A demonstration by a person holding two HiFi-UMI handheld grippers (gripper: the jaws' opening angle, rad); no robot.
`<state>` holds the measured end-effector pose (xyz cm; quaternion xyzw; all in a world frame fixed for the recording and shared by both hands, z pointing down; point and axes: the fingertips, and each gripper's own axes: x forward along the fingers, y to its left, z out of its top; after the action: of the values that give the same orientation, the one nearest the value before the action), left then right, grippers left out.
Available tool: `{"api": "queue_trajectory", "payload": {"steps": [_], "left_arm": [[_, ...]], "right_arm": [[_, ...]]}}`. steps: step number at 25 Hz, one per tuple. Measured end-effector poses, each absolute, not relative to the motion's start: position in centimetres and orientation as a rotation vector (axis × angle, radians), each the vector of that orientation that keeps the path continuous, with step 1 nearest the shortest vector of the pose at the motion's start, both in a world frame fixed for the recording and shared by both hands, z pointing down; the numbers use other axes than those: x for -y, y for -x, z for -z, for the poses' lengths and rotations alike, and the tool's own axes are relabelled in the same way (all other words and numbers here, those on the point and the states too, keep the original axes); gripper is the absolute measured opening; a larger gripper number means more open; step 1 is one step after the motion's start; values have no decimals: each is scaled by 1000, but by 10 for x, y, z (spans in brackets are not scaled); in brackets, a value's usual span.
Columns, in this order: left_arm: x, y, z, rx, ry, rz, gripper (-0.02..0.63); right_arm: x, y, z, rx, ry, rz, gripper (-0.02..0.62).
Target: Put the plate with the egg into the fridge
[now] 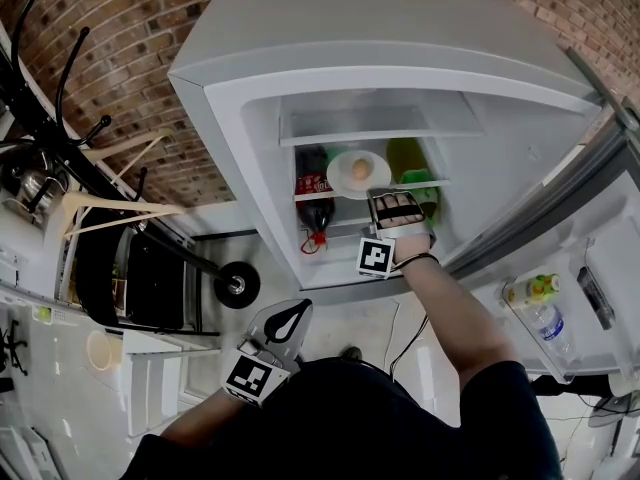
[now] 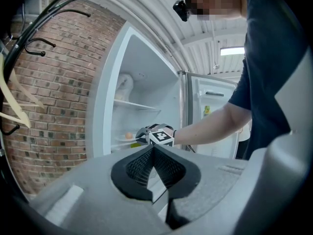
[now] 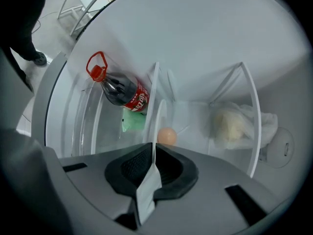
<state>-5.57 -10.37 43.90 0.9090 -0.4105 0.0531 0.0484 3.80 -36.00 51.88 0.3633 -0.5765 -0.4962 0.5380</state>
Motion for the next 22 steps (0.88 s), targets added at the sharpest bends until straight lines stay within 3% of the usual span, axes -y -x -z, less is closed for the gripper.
{"api": "queue_trajectory", "payload": {"steps": [10, 15, 22], "left_arm": [[101, 52, -440, 1222, -2777, -165, -8], [99, 52, -441, 1212, -2792, -174, -8], [97, 49, -439, 1193, -2811, -180, -8]], "right_arm": [[360, -56, -532, 1322, -776, 1047, 150], [346, -59, -531, 1334, -783, 1023, 158], [332, -45, -519, 1345, -797, 1087, 24]]}}
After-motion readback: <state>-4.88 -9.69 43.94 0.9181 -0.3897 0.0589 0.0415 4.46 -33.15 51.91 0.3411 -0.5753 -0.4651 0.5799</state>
